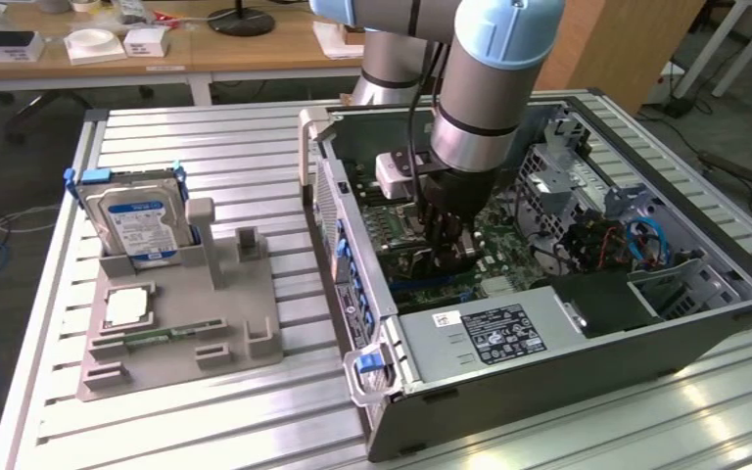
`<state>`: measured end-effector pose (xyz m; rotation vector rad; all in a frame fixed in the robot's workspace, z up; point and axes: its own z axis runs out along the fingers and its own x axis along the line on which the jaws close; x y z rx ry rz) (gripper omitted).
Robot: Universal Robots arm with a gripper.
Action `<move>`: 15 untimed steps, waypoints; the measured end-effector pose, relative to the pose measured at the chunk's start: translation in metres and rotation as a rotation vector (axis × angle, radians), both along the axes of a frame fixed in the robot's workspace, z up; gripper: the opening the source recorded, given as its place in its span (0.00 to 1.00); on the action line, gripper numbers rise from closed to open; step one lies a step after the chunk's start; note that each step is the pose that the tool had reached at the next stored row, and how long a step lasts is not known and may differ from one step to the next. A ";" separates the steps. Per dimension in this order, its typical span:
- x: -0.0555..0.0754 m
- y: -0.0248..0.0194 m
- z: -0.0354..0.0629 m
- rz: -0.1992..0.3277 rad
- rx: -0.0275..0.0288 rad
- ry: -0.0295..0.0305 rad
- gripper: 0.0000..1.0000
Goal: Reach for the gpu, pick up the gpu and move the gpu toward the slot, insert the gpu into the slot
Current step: 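Insert the gpu into the slot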
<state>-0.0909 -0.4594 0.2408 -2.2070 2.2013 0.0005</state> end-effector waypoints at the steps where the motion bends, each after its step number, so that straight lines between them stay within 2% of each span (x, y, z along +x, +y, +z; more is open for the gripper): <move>1: 0.000 0.0000 0.0000 0.000 0.0000 0.0000 0.26; 15: -0.002 0.0000 -0.0056 0.000 -0.0002 0.0001 0.26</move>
